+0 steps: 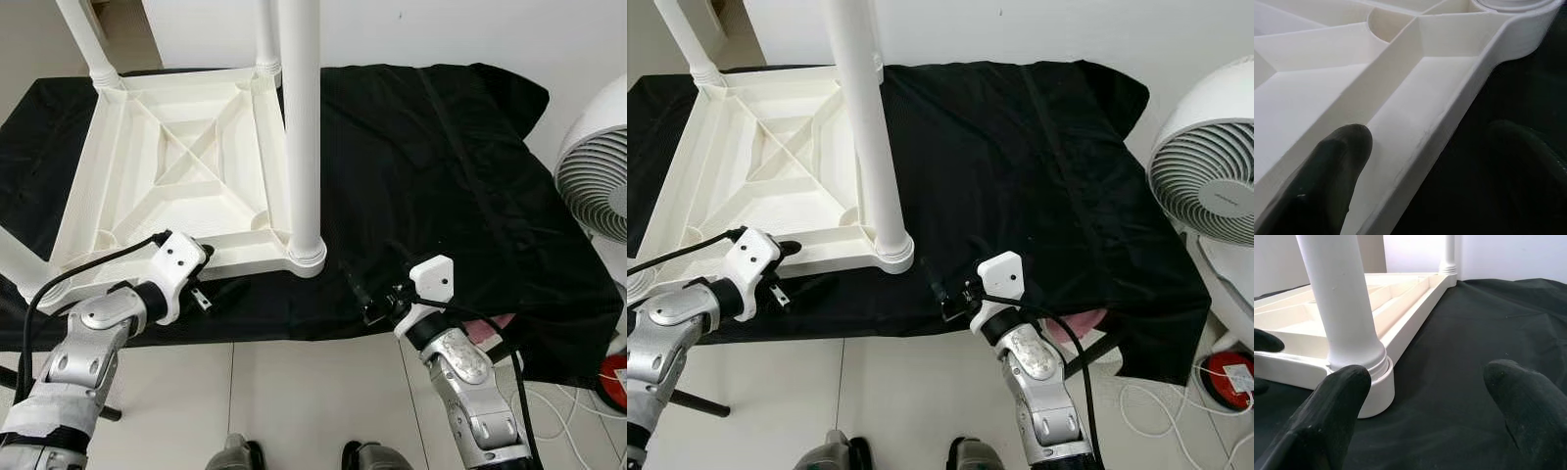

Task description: Building children table

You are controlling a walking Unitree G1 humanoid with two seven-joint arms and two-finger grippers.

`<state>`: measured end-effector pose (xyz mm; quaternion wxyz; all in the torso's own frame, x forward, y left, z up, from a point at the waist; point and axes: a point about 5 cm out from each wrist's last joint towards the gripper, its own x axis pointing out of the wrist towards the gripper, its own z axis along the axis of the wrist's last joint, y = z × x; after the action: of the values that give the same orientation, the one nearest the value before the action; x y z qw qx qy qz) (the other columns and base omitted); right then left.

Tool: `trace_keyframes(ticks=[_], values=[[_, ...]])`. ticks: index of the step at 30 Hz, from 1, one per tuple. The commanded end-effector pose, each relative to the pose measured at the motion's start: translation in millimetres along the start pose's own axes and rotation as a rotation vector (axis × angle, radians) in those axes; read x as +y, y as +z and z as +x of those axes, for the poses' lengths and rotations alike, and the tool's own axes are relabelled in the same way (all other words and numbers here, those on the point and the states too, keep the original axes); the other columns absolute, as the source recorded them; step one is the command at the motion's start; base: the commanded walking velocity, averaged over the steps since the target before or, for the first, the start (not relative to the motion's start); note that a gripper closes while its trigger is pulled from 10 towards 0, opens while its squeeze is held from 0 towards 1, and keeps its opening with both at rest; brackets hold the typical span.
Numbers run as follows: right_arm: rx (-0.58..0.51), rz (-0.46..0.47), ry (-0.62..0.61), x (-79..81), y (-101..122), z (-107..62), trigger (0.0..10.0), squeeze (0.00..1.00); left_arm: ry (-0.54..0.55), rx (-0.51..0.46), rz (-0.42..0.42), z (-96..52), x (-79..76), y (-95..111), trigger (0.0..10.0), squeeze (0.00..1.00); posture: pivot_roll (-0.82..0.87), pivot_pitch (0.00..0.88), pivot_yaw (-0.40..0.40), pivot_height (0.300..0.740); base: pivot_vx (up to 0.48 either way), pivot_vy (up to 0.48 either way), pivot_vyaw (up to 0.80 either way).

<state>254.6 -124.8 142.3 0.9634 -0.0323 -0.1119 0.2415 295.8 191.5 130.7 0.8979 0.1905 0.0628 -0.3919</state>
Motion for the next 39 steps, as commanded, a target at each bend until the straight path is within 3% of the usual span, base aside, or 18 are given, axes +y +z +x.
trace_keyframes(ticks=[1, 18, 19, 20, 21, 22, 23, 24, 25, 26, 27, 28, 37, 39], values=[[0.007, -0.001, 0.006, 2.9, -2.4, 0.0, 10.0, 0.0, -0.049, 0.028, 0.021, -0.6, -1.7, -4.1, 10.0, 0.0, -0.12, 0.093, 0.088, 0.74, 0.0, 0.0, 0.0], [0.013, -0.018, 0.01, 4.4, -4.2, -1.8, 10.0, 0.0, -0.098, 0.018, 0.036, 12.8, -4.3, -6.3, 10.0, 0.0, -0.14, 0.093, 0.106, 0.74, 0.0, 0.0, 0.0], [0.014, -0.021, 0.001, 4.1, -4.1, -3.0, 10.0, 0.0, -0.114, 0.017, 0.034, 18.0, -4.0, -5.4, 6.2, 0.0, -0.15, 0.098, 0.114, 0.74, 0.0, 0.0, 0.0], [0.014, -0.023, -0.002, 3.9, -4.2, -3.6, 10.0, 0.0, -0.121, 0.016, 0.034, 20.2, -4.1, -4.7, 4.7, 0.0, -0.15, 0.098, 0.114, 0.74, 0.0, 0.0, 0.0], [0.014, -0.023, -0.002, 3.9, -4.2, -3.6, 10.0, 0.0, -0.121, 0.016, 0.034, 20.2, -4.1, -4.7, 4.7, 0.0, -0.15, 0.098, 0.114, 0.74, 0.0, 0.0, 0.0], [0.016, -0.025, -0.008, 3.8, -4.2, -4.5, 10.0, 0.0, -0.132, 0.015, 0.043, 22.7, -4.5, -4.0, 3.7, 0.0, -0.16, 0.101, 0.116, 0.74, 0.0, 0.0, 0.0], [0.016, -0.025, -0.008, 3.8, -4.2, -4.5, 10.0, 0.0, -0.132, 0.015, 0.043, 22.7, -4.5, -4.0, 3.7, 0.0, -0.16, 0.101, 0.116, 0.74, 0.0, 0.0, 0.0], [0.016, -0.025, -0.009, 3.9, -4.3, -4.7, 10.0, 0.0, -0.136, 0.015, 0.046, 23.2, -4.6, -4.1, 2.9, 0.0, -0.16, 0.101, 0.116, 0.74, 0.0, 0.0, 0.0], [0.016, -0.026, -0.01, 4.0, -4.3, -5.2, 10.0, 0.0, -0.143, 0.017, 0.049, 24.6, -4.7, -4.4, 0.2, 0.0, -0.16, 0.103, 0.118, 0.74, 0.0, 0.0, 0.0], [0.016, -0.027, -0.01, 4.1, -4.3, -5.5, 10.0, 0.0, -0.147, 0.017, 0.05, 25.6, -4.7, -4.7, 1.1, 0.0, -0.16, 0.103, 0.118, 0.74, 0.0, 0.0, 0.0], [0.016, -0.027, -0.01, 4.1, -4.3, -5.5, 10.0, 0.0, -0.147, 0.017, 0.05, 25.6, -4.7, -4.7, 1.1, 0.0, -0.16, 0.103, 0.118, 0.74, 0.0, 0.0, 0.0], [0.017, -0.029, -0.013, 4.3, -4.2, -6.1, 10.0, 0.0, -0.172, 0.026, 0.062, 28.6, -4.5, -4.7, 0.0, 0.0, -0.16, 0.114, 0.122, 0.74, 0.0, 0.0, 0.0], [0.021, -0.033, -0.018, 5.3, -4.4, -7.5, 10.0, 0.0, -0.217, 0.029, 0.086, 31.4, -1.6, -3.3, 0.0, 0.0, -0.15, 0.126, 0.127, 0.74, 0.0, 0.0, 0.0], [0.025, -0.032, -0.02, 5.8, -5.0, -8.7, 10.0, 0.0, -0.241, 0.031, 0.122, 31.2, -3.6, -3.6, 0.0, 0.0, -0.15, 0.136, 0.13, 0.74, 0.0, 0.0, 0.0]])
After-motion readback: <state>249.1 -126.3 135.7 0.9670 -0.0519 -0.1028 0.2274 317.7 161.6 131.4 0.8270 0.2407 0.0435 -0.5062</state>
